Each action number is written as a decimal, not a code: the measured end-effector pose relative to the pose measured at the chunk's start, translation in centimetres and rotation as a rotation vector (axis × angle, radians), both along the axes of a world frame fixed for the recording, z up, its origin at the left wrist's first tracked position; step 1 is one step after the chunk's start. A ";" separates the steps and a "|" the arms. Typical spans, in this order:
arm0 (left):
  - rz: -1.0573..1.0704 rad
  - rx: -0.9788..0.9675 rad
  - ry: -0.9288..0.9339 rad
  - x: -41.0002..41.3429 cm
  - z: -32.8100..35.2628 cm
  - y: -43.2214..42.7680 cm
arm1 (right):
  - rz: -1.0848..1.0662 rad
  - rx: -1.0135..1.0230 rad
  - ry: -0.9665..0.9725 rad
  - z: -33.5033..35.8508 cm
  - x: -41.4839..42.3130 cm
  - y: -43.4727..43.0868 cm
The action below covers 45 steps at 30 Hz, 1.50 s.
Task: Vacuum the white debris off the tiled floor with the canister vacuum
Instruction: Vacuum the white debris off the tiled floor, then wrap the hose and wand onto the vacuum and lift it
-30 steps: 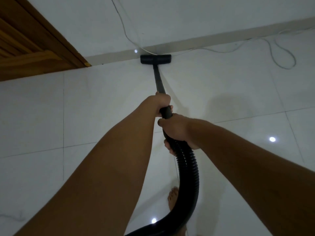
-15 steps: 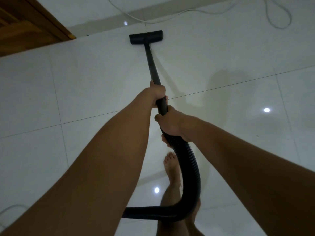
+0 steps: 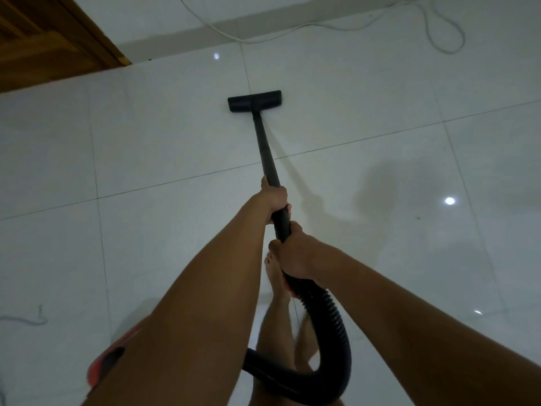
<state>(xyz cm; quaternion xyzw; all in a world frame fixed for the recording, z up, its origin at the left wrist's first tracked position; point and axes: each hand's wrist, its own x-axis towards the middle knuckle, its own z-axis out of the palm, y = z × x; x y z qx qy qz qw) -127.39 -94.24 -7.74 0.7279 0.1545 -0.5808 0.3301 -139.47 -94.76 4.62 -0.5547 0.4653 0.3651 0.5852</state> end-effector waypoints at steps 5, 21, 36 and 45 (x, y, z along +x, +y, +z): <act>-0.036 0.001 -0.006 -5.7 0.9 2.6 | -0.035 0.014 0.011 0.4 -5.6 2.8; -0.114 0.037 0.071 -16.3 4.0 12.1 | 0.040 -0.020 0.066 3.8 -15.6 12.4; -0.373 0.054 -0.087 -15.2 15.3 15.9 | -0.189 0.135 0.038 17.3 -13.9 13.8; -0.395 -0.191 -0.114 -8.3 21.7 21.7 | -0.213 -0.052 -0.186 23.1 -7.9 13.5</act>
